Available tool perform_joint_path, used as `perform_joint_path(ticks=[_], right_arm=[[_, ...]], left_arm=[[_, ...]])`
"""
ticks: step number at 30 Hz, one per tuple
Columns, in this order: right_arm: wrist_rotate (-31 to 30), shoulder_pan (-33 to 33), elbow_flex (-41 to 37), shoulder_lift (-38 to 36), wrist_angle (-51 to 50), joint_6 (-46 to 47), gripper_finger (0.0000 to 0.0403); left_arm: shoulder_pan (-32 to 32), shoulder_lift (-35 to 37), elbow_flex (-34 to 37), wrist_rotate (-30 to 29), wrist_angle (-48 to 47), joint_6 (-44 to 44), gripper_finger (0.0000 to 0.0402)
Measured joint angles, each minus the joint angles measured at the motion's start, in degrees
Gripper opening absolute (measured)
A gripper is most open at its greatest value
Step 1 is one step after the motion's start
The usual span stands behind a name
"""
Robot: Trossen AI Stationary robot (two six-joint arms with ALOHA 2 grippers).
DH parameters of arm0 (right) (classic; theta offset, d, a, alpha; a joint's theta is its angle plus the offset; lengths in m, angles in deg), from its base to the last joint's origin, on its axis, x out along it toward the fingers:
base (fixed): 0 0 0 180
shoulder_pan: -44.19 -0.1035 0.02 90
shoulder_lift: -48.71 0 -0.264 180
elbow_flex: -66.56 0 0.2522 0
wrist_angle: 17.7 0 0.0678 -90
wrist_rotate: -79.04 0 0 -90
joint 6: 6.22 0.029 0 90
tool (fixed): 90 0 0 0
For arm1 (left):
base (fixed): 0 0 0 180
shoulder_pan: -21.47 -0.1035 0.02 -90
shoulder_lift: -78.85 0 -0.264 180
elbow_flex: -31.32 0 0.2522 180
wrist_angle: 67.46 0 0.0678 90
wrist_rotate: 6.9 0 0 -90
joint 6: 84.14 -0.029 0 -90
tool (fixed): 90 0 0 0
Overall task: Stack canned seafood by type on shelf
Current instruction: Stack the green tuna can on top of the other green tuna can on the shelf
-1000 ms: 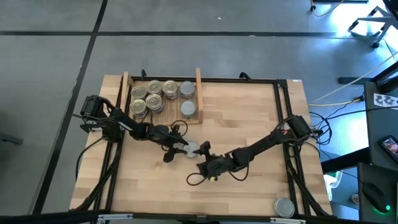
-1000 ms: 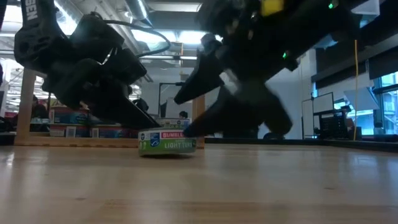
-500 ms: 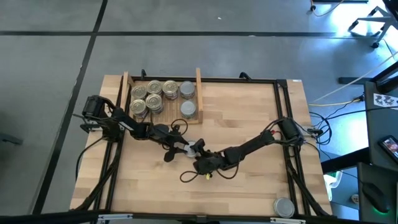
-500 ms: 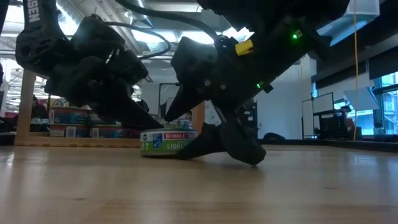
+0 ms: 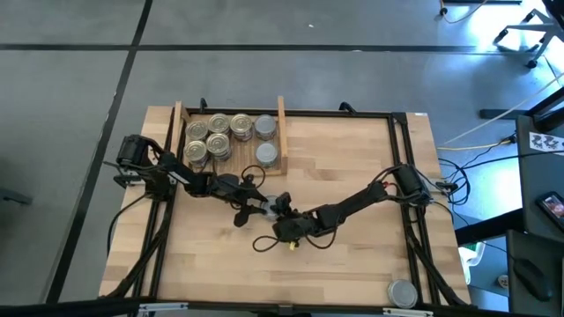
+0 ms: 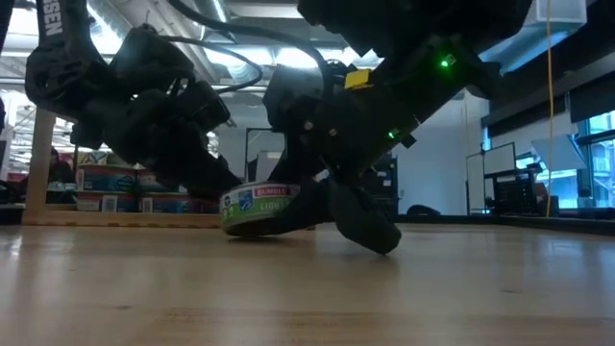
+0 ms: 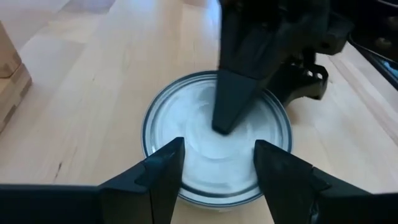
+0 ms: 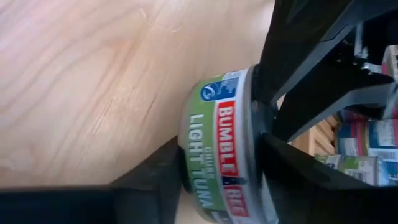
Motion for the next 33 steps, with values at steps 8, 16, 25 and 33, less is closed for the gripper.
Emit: perform_joint_path(ticks=[8, 16, 25, 33], right_arm=[[-4.09, -3.09, -0.04, -0.34, -0.04, 2.28, 0.0161], [-5.42, -7.47, -0.22, -5.53, -4.14, 5.26, 0.0140], [-7.18, -7.94, -0.02, -13.31, -5.41, 11.22, 0.0140], [-8.83, -3.47, 5.02, -14.39, -6.50, 10.94, 0.0140]], left_arm=[[0.23, 1.68, 0.07, 0.45, 0.72, 4.81, 0.0198], [1.39, 12.90, 0.20, 0.05, -15.15, 4.51, 0.0198], [13.63, 19.82, 0.13, -14.27, -37.61, 13.39, 0.0198], [28.13, 18.65, 0.07, -30.66, -39.89, 24.54, 0.0198]])
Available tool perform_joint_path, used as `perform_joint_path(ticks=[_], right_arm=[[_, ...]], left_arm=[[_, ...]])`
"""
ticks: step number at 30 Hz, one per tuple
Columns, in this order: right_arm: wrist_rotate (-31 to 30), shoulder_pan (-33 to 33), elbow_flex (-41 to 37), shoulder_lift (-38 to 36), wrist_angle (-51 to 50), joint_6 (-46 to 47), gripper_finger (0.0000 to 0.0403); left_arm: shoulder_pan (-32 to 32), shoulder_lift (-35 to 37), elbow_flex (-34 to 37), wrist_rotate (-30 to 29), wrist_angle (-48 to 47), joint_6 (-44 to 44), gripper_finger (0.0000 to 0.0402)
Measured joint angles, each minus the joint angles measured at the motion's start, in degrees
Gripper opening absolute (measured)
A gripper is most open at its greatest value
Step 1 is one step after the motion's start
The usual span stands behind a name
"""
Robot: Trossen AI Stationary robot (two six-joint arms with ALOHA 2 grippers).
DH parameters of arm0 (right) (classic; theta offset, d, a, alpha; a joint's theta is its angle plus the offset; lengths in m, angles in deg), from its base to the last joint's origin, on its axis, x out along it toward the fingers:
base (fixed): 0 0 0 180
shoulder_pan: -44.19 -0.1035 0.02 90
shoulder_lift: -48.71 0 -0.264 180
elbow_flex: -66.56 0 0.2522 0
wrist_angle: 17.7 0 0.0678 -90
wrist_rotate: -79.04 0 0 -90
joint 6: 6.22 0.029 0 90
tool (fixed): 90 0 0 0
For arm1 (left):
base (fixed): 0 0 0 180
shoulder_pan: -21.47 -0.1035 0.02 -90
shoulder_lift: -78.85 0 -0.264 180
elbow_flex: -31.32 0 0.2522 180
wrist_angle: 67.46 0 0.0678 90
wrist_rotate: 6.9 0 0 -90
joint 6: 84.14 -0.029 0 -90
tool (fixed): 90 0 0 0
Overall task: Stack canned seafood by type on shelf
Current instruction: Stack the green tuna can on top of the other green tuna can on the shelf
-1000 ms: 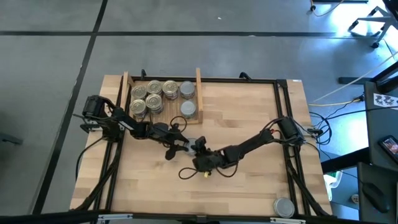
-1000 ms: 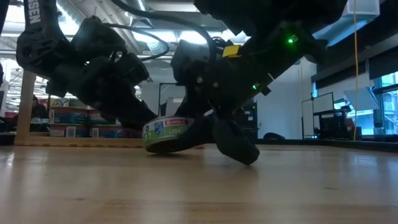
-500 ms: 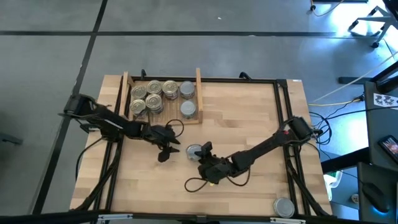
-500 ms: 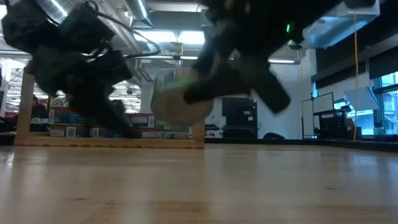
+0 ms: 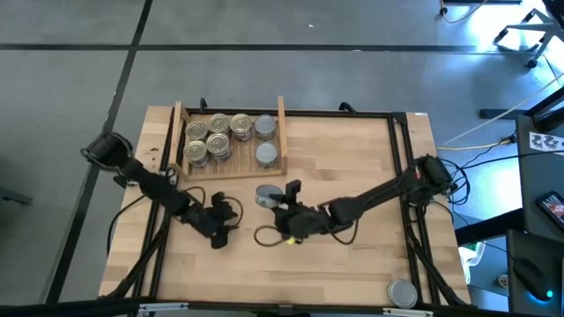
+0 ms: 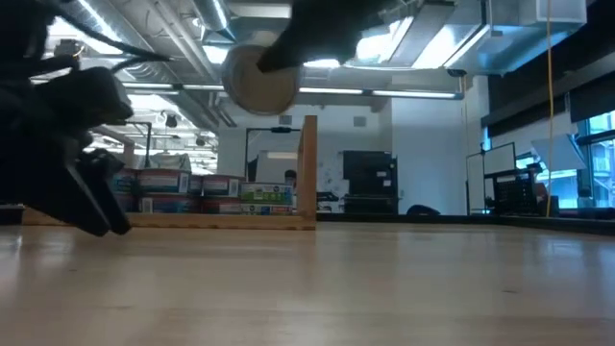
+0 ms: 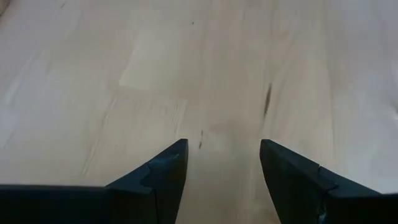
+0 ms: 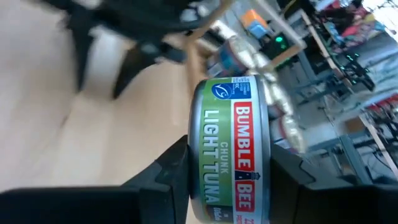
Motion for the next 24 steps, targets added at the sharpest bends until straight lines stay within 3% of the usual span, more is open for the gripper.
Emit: perform_joint_path(ticks=[9, 15, 24], right_arm=[[0.13, 7.79, 11.00, 0.29, -8.25, -0.14, 0.0140], [3.04, 13.33, 15.95, 2.05, -8.43, -0.16, 0.0140], [5.51, 21.98, 32.13, 12.21, -10.78, -0.33, 0.0140]], left_arm=[[5.36, -3.52, -0.04, -8.57, 0.33, 5.34, 0.0198], [5.40, -4.74, -0.15, -9.65, 0.84, 6.78, 0.0198], [4.83, -4.80, -0.20, -10.17, 1.19, 4.01, 0.0198]])
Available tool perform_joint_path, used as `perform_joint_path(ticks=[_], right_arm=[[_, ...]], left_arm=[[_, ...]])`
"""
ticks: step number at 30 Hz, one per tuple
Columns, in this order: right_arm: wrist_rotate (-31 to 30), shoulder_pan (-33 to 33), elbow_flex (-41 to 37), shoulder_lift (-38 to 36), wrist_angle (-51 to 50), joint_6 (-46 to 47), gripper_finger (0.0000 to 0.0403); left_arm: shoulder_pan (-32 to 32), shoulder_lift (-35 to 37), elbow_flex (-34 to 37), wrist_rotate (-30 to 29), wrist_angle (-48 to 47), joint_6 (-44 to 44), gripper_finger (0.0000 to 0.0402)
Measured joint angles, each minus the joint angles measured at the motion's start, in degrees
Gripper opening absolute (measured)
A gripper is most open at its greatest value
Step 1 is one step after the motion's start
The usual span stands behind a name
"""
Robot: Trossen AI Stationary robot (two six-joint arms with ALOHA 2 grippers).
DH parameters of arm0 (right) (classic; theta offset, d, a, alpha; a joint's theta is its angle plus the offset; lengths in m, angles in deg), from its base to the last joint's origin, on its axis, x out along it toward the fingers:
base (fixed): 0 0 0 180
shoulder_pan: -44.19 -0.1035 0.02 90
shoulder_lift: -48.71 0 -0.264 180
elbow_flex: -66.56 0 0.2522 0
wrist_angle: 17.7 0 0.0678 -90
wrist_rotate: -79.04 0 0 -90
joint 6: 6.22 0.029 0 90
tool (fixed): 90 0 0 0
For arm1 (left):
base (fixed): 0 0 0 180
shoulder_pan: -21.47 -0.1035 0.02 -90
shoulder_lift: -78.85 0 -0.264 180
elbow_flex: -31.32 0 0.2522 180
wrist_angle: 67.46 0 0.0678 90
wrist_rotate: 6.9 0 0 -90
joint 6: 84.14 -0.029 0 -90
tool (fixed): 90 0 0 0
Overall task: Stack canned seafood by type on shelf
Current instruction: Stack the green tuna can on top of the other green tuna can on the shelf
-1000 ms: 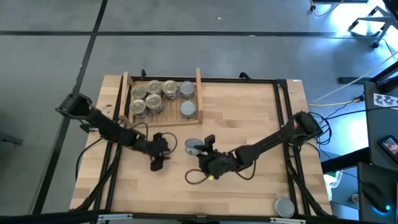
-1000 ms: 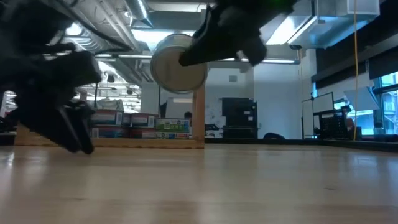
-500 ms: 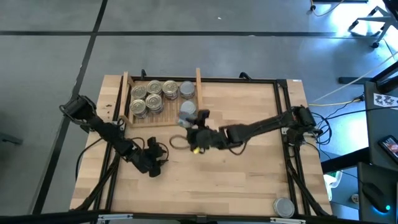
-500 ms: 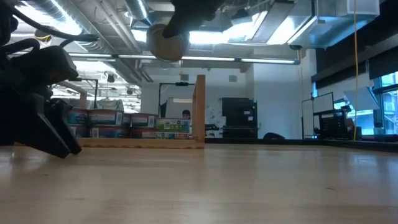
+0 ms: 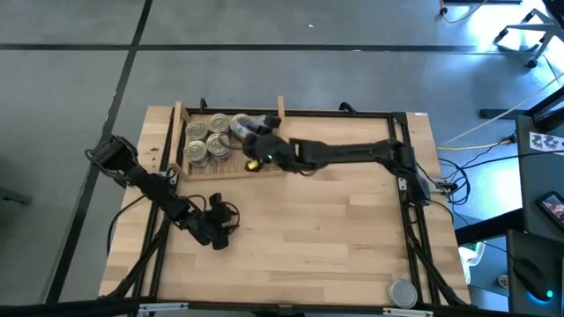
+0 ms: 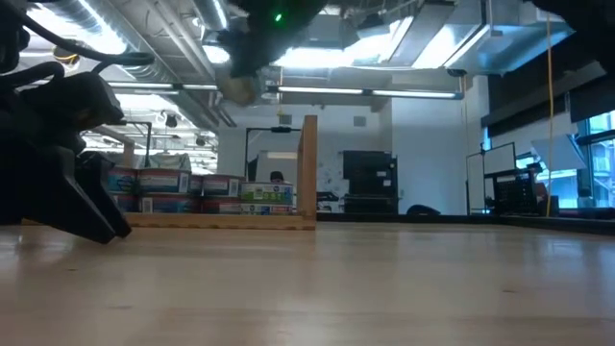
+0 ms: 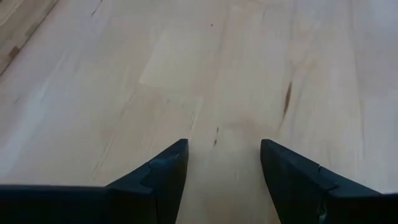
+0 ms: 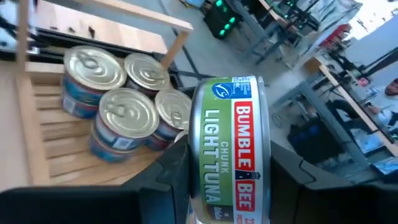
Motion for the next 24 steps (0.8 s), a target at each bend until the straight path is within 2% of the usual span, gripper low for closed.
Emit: perform_joint_path(ticks=[5, 11, 17, 24], right_arm=[[0.60, 3.68, 6.75, 4.83, -9.92, 0.17, 0.0140], [0.96, 7.57, 6.50, 5.99, -19.25, 4.94, 0.0140], [4.96, 9.85, 5.51, 5.98, -14.37, 8.11, 0.0140], [5.96, 10.58, 5.56, 7.37, -6.76, 9.08, 0.0140]], left_arm=[[0.00, 0.01, 0.00, -0.16, -0.12, 1.27, 0.0198], [-0.06, 0.01, 0.00, -0.39, -0.22, 0.82, 0.0198], [-0.73, 0.01, 0.01, -0.68, -0.13, -0.60, 0.0198], [-1.03, 0.01, 0.02, -0.82, -0.13, -0.63, 0.0198]])
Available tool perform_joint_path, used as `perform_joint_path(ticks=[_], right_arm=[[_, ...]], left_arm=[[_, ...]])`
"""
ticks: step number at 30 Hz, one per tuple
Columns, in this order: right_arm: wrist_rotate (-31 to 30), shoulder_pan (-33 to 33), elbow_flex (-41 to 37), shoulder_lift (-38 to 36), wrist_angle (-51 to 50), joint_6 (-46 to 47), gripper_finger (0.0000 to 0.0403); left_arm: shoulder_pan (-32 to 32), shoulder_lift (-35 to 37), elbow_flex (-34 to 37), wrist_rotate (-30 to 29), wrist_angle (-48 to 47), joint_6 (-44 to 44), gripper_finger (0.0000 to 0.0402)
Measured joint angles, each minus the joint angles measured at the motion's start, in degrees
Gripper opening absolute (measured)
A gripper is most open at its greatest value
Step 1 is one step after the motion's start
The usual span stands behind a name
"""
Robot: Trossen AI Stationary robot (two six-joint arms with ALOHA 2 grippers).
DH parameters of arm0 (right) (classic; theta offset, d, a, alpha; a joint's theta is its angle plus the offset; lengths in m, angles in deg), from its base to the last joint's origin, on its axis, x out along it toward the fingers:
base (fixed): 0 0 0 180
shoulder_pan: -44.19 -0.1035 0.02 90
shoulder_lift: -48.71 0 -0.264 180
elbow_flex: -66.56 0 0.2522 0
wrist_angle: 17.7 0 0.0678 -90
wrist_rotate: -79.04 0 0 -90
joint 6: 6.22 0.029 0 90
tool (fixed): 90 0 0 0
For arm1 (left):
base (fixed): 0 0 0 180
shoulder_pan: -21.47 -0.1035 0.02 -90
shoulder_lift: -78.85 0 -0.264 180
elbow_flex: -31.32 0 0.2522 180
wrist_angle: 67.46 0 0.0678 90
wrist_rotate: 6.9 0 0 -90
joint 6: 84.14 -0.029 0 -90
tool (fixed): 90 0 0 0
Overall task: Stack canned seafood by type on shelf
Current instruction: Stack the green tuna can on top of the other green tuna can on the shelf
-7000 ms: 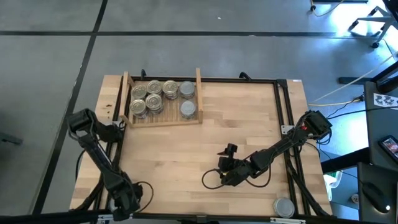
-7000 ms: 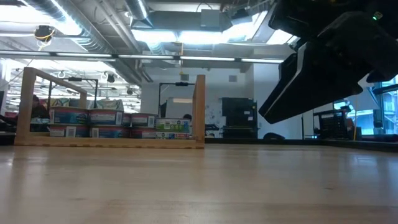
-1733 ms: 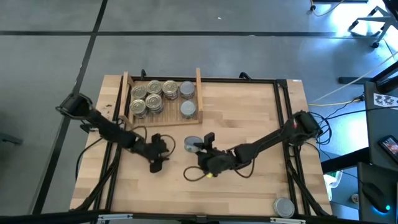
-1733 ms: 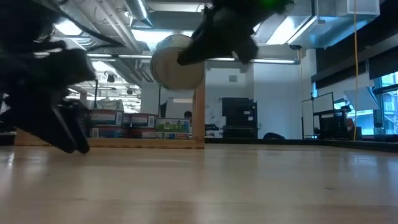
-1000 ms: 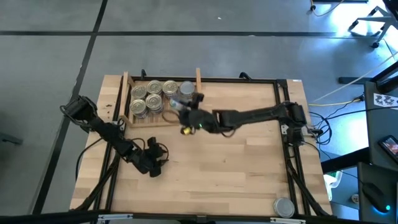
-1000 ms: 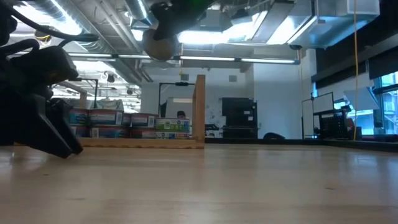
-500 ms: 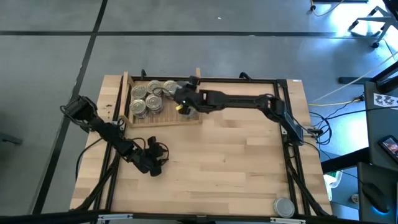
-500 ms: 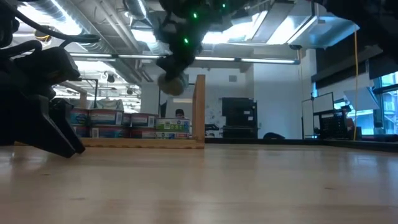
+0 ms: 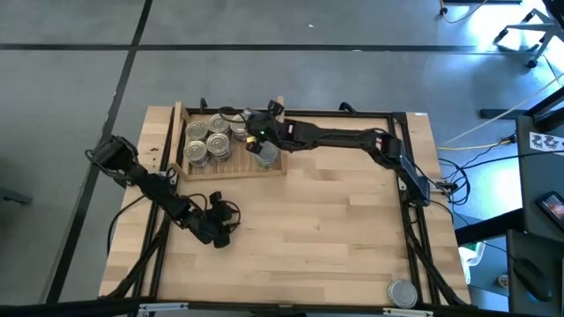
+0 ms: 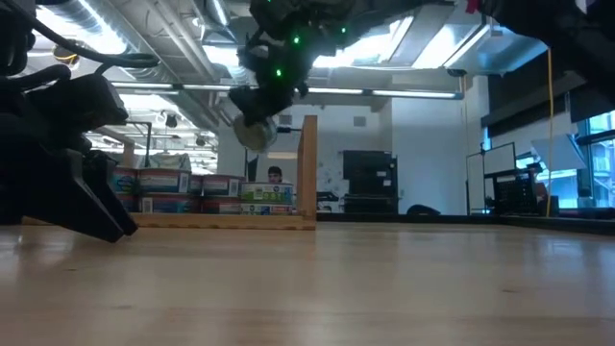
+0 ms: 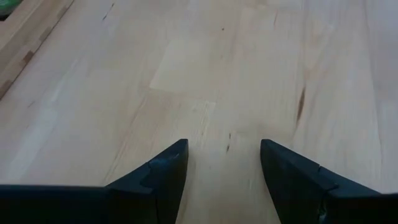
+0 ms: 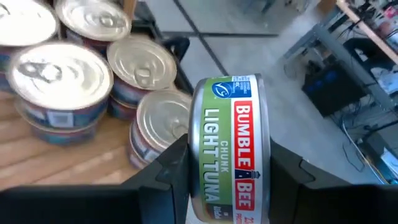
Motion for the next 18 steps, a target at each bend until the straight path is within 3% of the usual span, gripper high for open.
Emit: perform_joint_path(ticks=[18], right_arm=[[-1.25, 2.03, 0.39, 4.07, -2.39, -1.42, 0.0140]], left_arm=[[-0.15, 0.02, 0.04, -0.19, 1.70, -0.45, 0.0198]])
